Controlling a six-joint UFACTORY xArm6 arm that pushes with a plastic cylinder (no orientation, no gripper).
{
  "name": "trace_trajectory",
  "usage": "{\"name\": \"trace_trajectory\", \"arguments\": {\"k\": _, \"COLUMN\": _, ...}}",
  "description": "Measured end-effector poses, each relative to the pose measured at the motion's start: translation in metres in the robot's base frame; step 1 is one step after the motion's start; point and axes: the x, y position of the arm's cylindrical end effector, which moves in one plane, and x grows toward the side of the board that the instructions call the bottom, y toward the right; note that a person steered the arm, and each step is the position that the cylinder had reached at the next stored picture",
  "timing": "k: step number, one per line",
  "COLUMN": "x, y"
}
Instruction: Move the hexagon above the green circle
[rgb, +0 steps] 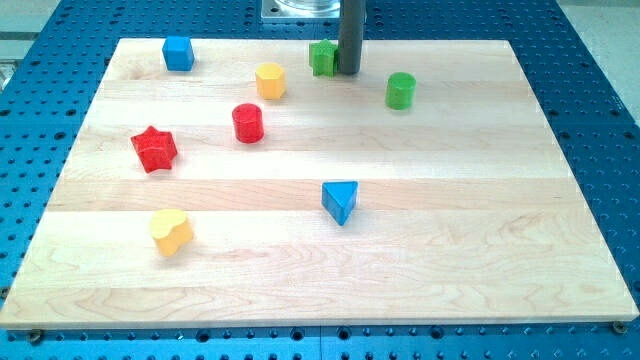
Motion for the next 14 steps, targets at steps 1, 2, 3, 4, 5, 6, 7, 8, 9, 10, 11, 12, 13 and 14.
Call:
{"name": "trace_trajectory", "arguments": {"k": 1, "x": 0.000, "y": 0.017}}
{"name": "trace_trajectory", "arguments": {"k": 2, "x": 0.016, "y": 0.009}}
{"name": "trace_trajectory", "arguments": {"k": 3, "x": 0.011, "y": 0.009}}
{"name": "trace_trajectory", "arguments": {"k": 4, "x": 0.063, "y": -0.018}}
{"name": "trace_trajectory", "arguments": {"k": 5, "x": 0.104, "y": -0.124}}
{"name": "trace_trajectory", "arguments": {"k": 6, "x": 0.086, "y": -0.206}}
{"name": "trace_trajectory", "arguments": {"k": 7, "x": 0.054, "y": -0.192}}
{"name": "trace_trajectory", "arguments": {"k": 8, "x": 0.052, "y": -0.148}}
{"name": "trace_trajectory", "arguments": {"k": 9, "x": 0.066, "y": -0.089}}
{"name": "trace_trajectory", "arguments": {"k": 10, "x": 0.082, "y": -0.076}}
{"name": "trace_trajectory", "arguments": {"k": 11, "x": 0.082, "y": -0.122}}
{"name": "trace_trajectory", "arguments": {"k": 12, "x": 0.072, "y": -0.138}}
{"name": "trace_trajectory", "arguments": {"k": 13, "x": 0.068, "y": -0.138}}
{"name": "trace_trajectory", "arguments": {"k": 14, "x": 0.068, "y": -0.138}}
